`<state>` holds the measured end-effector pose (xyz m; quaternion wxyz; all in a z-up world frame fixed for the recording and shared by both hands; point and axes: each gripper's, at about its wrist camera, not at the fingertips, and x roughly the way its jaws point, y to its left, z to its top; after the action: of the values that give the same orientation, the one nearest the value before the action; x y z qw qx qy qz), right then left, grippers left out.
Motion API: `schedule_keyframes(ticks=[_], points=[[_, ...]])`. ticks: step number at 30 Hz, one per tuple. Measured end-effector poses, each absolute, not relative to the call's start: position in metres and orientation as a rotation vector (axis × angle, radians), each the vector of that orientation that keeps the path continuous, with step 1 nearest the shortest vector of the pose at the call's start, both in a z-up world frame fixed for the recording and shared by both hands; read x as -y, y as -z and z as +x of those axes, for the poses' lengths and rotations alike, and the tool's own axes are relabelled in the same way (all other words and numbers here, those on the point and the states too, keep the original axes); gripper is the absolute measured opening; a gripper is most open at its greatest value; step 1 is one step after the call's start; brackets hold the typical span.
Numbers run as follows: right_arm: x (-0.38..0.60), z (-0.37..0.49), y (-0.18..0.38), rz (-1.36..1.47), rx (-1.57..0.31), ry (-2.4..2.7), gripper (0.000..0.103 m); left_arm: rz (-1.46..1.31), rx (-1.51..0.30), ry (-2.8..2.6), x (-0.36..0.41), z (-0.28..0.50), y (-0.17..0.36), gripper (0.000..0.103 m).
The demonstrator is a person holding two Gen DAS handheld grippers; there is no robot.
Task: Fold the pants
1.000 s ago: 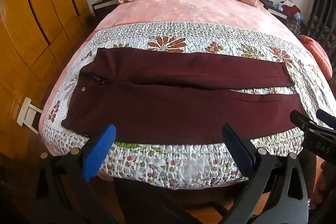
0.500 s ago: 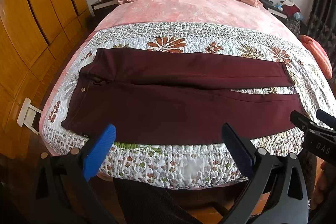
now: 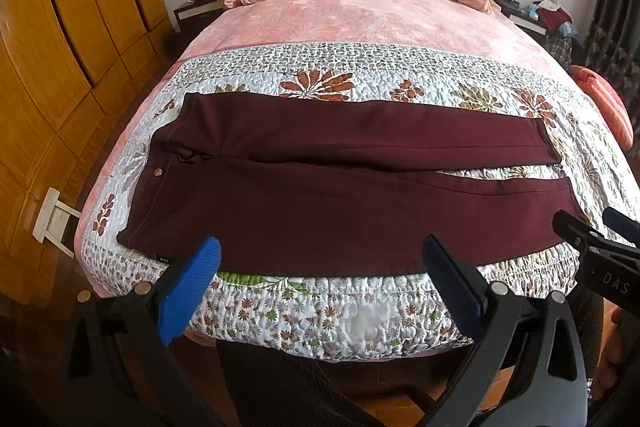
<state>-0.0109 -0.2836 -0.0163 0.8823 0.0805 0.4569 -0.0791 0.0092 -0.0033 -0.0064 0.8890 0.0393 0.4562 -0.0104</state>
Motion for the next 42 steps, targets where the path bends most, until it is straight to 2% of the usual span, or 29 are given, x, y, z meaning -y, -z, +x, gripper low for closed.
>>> schedule_keyframes(ticks=[42], points=[[0.2837, -0.008, 0.0158, 0.167, -0.958, 0.164, 0.099, 0.089, -0.95, 0.02, 0.0041, 0.0147, 0.0056, 0.1]])
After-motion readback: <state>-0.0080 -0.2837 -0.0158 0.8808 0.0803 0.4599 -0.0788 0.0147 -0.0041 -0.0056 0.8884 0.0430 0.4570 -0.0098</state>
